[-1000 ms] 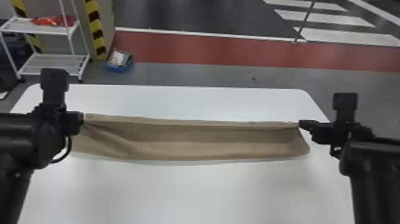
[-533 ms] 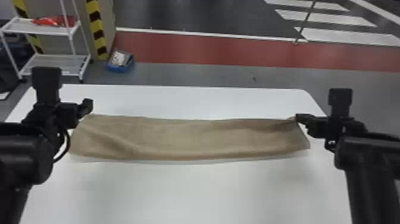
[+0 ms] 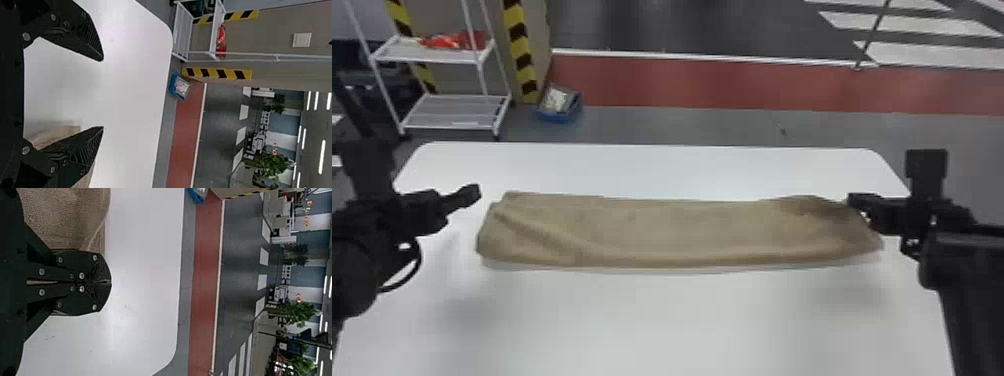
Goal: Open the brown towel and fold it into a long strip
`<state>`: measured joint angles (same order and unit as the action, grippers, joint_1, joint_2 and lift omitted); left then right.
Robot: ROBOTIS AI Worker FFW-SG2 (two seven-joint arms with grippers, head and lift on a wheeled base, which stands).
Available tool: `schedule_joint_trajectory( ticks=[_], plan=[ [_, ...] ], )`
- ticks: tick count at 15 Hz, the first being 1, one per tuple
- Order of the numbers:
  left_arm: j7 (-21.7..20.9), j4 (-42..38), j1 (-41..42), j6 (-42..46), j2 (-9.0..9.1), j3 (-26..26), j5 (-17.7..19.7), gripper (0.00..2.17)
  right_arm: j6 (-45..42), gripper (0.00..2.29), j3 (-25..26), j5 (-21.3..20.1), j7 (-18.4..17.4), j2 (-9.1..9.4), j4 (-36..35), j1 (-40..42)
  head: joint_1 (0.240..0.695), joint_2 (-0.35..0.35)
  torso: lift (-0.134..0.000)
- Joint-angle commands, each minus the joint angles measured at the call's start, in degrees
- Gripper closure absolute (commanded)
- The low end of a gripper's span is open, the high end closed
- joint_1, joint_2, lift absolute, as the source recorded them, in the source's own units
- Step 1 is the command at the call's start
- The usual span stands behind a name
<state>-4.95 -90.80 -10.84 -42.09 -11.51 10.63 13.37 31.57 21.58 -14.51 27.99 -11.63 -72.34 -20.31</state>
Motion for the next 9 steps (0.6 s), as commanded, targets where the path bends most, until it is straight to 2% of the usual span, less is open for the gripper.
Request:
schedule_joint_trajectory(
  ticks=[1, 2, 4, 8, 9],
  plan=[
    [-3.57, 3.26, -1.91, -2.70, -0.27, 1.14, 0.52, 0.48, -0.14, 1.46, -0.31, -0.26, -0.04, 0.12, -0.08, 0.45, 0.695, -0.086, -0.123],
    [-5.95, 4.58, -2.52, -2.70, -0.45, 1.32, 1.31, 0.52, -0.32, 1.46, -0.40, -0.26, -0.04, 0.12, -0.08, 0.53, 0.695, -0.087, -0.123],
    [-7.09, 6.25, -3.67, -5.68, -1.15, 1.06, 1.92, 0.52, -0.32, 1.46, -0.49, -0.26, -0.04, 0.12, -0.08, 0.71, 0.695, -0.091, -0.123],
    [-10.87, 7.31, -4.02, -7.97, -1.33, 1.23, 3.33, 0.52, -0.49, 1.46, -0.49, -0.26, 0.05, 0.03, -0.08, 0.71, 0.695, -0.098, -0.123],
    [-11.75, 7.48, -4.02, -7.97, -1.33, 1.23, 3.68, 0.65, -0.49, 1.46, -0.49, -0.34, -0.04, 0.03, -0.08, 0.71, 0.695, -0.102, -0.123]
  ],
)
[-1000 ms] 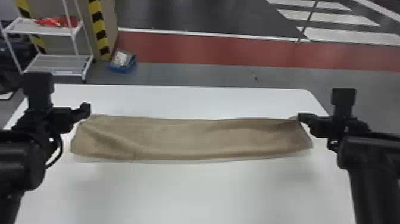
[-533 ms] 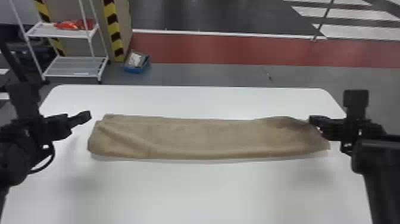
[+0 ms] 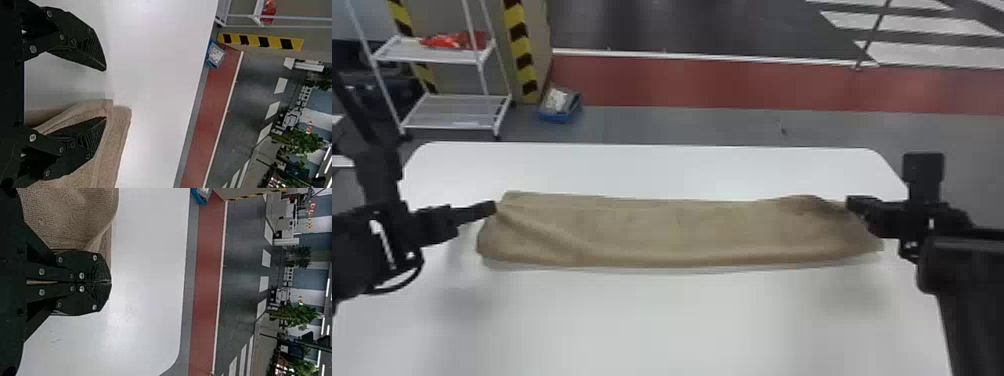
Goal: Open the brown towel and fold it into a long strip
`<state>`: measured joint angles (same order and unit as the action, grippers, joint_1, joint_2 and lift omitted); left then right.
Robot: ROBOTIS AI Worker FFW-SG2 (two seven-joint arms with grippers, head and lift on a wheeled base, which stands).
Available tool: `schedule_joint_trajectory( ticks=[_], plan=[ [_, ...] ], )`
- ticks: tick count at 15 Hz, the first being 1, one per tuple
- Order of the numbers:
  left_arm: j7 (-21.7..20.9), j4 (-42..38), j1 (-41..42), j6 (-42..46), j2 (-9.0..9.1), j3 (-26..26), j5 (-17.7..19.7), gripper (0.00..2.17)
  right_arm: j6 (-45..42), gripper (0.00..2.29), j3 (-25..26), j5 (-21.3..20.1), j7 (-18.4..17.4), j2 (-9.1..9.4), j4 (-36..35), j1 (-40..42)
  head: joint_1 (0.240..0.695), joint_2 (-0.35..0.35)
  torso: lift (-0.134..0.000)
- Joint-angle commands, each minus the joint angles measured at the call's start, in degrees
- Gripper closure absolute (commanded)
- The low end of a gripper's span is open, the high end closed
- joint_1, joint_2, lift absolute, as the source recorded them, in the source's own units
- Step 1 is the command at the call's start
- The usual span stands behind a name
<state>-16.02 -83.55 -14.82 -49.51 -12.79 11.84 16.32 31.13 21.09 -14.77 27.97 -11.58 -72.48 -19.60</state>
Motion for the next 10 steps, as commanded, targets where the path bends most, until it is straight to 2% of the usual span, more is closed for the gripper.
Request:
schedule_joint_trajectory(
  ticks=[1, 5, 7, 10],
  plan=[
    [-1.65, 0.85, -0.03, -0.38, 0.04, 0.03, 0.91, 0.73, -0.23, 1.46, 0.00, -0.08, -0.02, -0.03, 0.06, 0.00, 0.695, -0.107, -0.123],
    [-2.44, 3.04, -1.17, 0.33, 0.31, -0.85, 0.29, 0.71, -0.41, 1.46, 0.09, -0.08, 0.06, -0.11, 0.06, 0.00, 0.695, -0.122, -0.123],
    [-1.65, 3.31, -1.26, 2.09, 0.57, -1.20, -0.15, 0.56, -0.58, 1.46, 0.09, 0.01, 0.06, -0.20, 0.06, 0.27, 0.695, -0.126, -0.123],
    [-1.03, 4.80, -2.31, 2.96, 0.57, -1.64, -0.76, 0.62, -0.58, 1.46, 0.09, 0.27, 0.06, -0.20, -0.03, 0.53, 0.695, -0.126, -0.123]
  ],
)
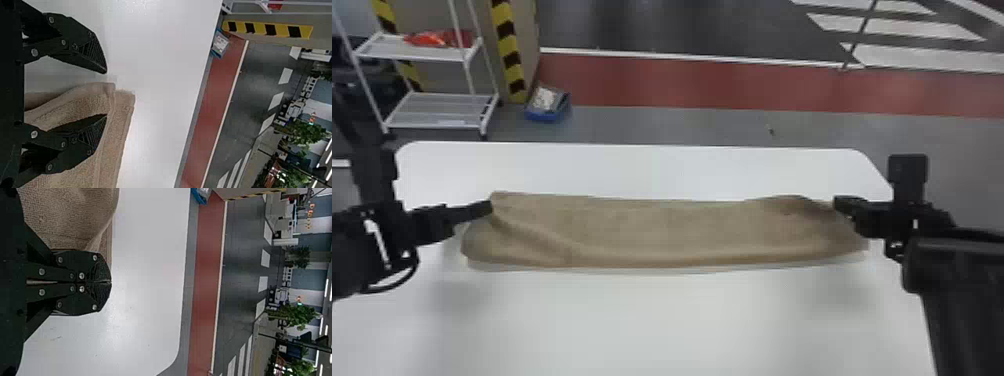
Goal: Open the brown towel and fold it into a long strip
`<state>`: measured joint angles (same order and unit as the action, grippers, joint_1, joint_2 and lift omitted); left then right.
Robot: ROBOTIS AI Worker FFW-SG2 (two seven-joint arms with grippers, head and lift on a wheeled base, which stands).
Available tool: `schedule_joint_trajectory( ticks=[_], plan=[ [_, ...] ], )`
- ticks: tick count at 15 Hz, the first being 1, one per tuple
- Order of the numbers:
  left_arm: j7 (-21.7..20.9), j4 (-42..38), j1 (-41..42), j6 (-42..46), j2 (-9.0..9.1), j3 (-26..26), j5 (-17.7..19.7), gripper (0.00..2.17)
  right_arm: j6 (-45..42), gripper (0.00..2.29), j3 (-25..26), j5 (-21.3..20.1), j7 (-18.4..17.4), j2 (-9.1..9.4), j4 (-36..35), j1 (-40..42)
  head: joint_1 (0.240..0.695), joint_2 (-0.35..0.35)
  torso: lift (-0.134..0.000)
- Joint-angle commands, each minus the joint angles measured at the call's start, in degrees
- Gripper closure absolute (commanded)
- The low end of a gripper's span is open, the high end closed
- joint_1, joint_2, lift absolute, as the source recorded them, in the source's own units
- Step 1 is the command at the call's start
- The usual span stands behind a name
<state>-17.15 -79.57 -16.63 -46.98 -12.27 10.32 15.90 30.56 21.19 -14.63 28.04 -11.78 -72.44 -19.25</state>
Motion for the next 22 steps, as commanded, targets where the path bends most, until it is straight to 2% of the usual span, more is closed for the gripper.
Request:
schedule_joint_trajectory(
  ticks=[1, 2, 3, 7, 8, 12, 16, 19, 22],
  plan=[
    [0.63, 1.34, -0.68, 1.32, -0.03, -0.13, -0.35, 0.71, -0.01, 1.46, -0.01, 0.12, 0.00, 0.00, -0.16, 0.27, 0.695, -0.125, -0.123],
    [0.72, 1.61, -0.68, 1.32, -0.03, -0.22, -0.35, 0.75, -0.01, 1.46, -0.10, 0.12, 0.00, 0.00, -0.16, 0.27, 0.695, -0.123, -0.123],
    [0.80, 1.70, -0.77, 1.32, -0.03, -0.13, -0.35, 1.03, -0.18, 1.46, -0.10, 0.12, 0.00, 0.00, -0.16, 0.27, 0.695, -0.121, -0.123],
    [1.07, 1.61, -0.77, 0.62, -0.21, -0.13, -0.35, 1.09, -0.18, 1.46, -0.01, 0.12, 0.00, -0.09, -0.16, 0.09, 0.695, -0.117, -0.123],
    [1.24, 1.52, -0.77, 0.09, -0.12, -0.04, -0.17, 1.45, -0.18, 1.46, 0.08, 0.12, 0.00, -0.09, -0.16, 0.09, 0.695, -0.117, -0.123],
    [1.16, -1.12, 0.90, -1.49, -0.21, 1.19, 3.96, 1.47, -0.71, 1.46, 0.34, 0.12, 0.00, -0.09, -0.07, 0.09, 0.695, -0.120, -0.123],
    [1.16, -11.31, 5.38, -5.01, -0.21, 3.56, 9.76, 1.47, -0.89, 1.46, 0.52, 0.21, 0.00, -0.18, 0.02, 0.09, 0.695, -0.133, -0.123],
    [1.24, -16.06, 7.23, -6.94, 0.05, 4.97, 10.64, 1.47, -1.59, 1.46, 0.78, 0.65, 0.00, -0.09, -0.25, 0.53, 0.695, -0.142, -0.123],
    [2.65, -18.61, 8.02, -6.94, 0.23, 6.55, 10.99, 1.47, -2.12, 1.46, 2.37, 3.82, 0.09, -0.09, -4.82, 2.38, 0.695, -0.145, -0.123]
  ],
)
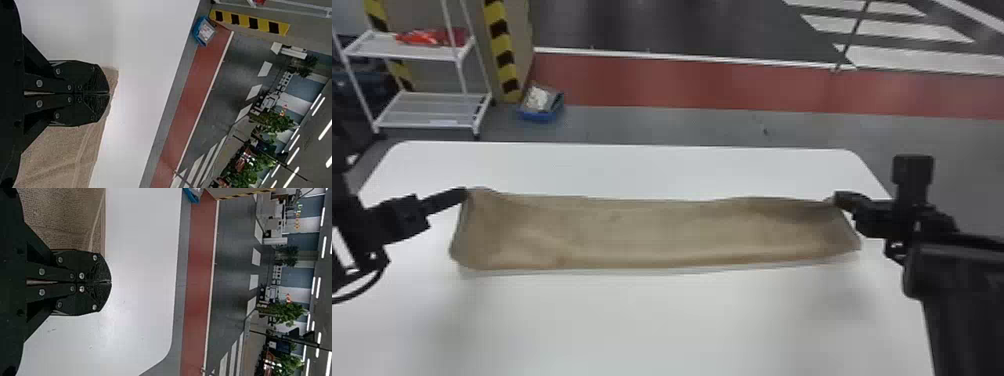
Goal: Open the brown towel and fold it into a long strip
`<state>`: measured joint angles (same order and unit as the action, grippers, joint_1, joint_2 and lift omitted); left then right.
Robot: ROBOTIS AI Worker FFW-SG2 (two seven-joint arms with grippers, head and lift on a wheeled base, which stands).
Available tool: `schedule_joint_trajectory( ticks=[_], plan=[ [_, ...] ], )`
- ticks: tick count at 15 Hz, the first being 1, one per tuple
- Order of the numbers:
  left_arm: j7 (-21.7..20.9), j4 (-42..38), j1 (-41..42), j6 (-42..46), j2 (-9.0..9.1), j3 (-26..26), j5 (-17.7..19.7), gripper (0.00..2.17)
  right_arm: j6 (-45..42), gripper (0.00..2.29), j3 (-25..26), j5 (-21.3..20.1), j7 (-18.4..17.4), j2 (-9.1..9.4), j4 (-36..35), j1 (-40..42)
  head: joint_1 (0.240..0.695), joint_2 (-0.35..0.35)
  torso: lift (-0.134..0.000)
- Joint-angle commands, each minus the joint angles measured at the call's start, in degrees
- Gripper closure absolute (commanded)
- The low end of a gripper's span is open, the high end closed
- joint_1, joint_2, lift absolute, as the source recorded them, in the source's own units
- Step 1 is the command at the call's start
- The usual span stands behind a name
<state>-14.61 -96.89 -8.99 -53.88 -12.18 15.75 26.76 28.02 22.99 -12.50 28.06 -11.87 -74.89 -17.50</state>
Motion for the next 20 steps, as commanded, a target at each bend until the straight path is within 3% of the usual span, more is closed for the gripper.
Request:
schedule_joint_trajectory(
  ticks=[1, 4, 7, 14, 15, 16, 17, 20],
  plan=[
    [0.10, -1.81, 0.64, 0.13, 0.31, 2.35, 0.49, 1.47, 1.65, 1.46, 1.62, 2.13, 0.24, 0.00, -4.30, 0.71, 0.695, -0.145, -0.123],
    [0.10, -1.81, 0.73, 0.13, 0.22, 3.76, 1.19, 1.47, 4.11, 1.46, 2.41, 3.53, 0.42, -1.05, -6.05, 0.45, 0.695, -0.138, -0.123],
    [0.37, 1.79, -1.38, 1.71, 0.22, 1.56, 0.05, 1.47, 3.94, 1.46, 0.56, 1.95, 0.07, -1.23, -3.86, -1.04, 0.695, -0.139, -0.123],
    [1.69, 11.02, -5.95, 8.75, 0.22, -3.10, -6.19, 1.45, 2.71, 1.45, -2.43, -0.77, -1.87, -0.79, 2.38, -4.38, 0.695, -0.127, -0.123],
    [1.69, 11.99, -6.04, 11.03, 0.22, -3.45, -6.90, 1.12, 2.36, 1.13, -2.87, -1.30, -3.10, -0.70, 2.82, -4.56, 0.695, -0.121, -0.123],
    [1.69, 12.52, -6.04, 12.96, 0.31, -3.80, -7.69, 0.50, 1.65, 0.53, -3.30, -1.56, -3.98, -0.70, 3.09, -4.47, 0.695, -0.119, -0.123],
    [1.60, 12.60, -5.95, 13.67, 0.22, -4.15, -8.21, 0.04, 1.30, 0.06, -3.57, -1.56, -4.15, -0.70, 3.26, -4.47, 0.695, -0.118, -0.123],
    [1.69, 11.72, -4.81, 16.30, 0.22, -4.50, -9.36, 0.00, 0.77, 0.04, -3.39, -1.83, -4.94, -0.53, 3.00, -4.21, 0.695, -0.113, -0.123]
  ],
)
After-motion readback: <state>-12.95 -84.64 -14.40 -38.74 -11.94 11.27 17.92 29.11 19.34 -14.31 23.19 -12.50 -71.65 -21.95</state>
